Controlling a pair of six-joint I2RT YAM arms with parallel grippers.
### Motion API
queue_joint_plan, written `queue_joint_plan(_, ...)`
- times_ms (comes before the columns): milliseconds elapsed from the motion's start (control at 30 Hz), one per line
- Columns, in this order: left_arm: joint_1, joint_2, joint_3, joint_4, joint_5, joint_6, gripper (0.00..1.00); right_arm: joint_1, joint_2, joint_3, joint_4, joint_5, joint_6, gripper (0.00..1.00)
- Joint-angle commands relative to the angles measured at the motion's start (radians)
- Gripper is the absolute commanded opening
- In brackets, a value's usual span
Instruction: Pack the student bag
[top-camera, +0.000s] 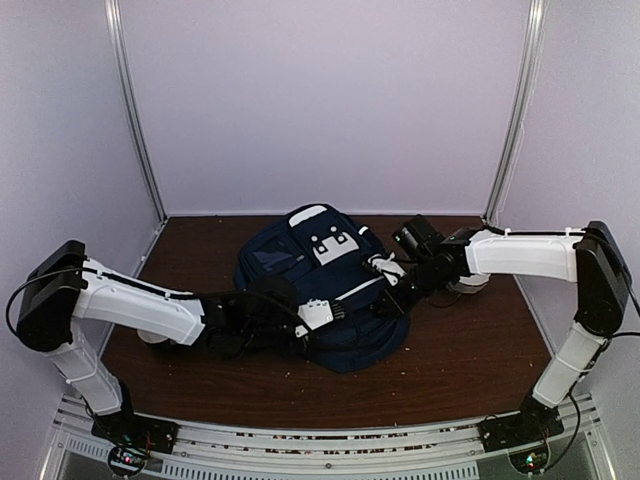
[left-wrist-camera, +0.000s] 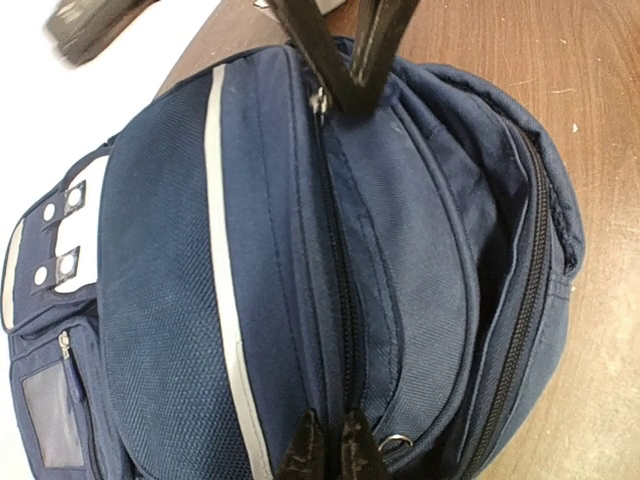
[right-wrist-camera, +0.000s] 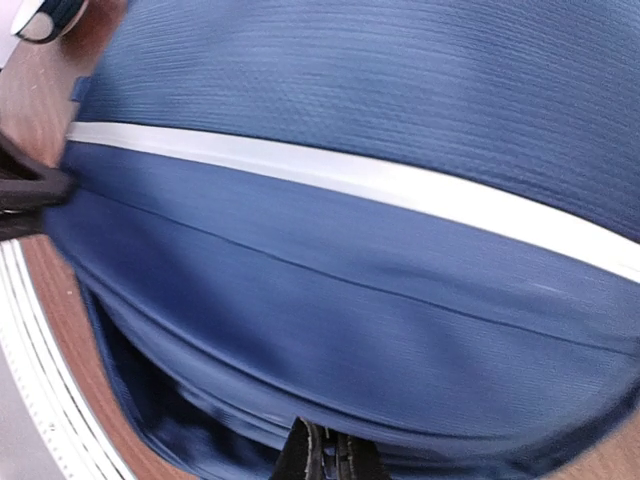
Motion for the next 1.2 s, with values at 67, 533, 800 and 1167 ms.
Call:
queue_joint_plan(67, 0.013, -0.101, -0.049, -0.073, -0.119, -0.073, 0.0, -0.057, -0.07, -0.049, -0.027, 0.06, -0.072, 0.0)
queue_joint_plan(533, 0.106, -0.276, -0.127, -0.234, -0.223, -0.185, 0.1, 0.185, -0.022, 0.091, -0.041, -0.132, -0.114, 0.0)
queue_joint_plan(800, 0.022, -0.401, -0.152, -0.212, -0.128, -0.185, 0.45, 0.2, 0.042, 0.155, -0.014, -0.195, -0.072, 0.0)
queue_joint_plan(1167, 0.003, -0.193, -0.038, 0.01, 0.027, -0.073, 0.48, 0.198, 0.04, 0.153, -0.009, -0.203, -0.071, 0.0)
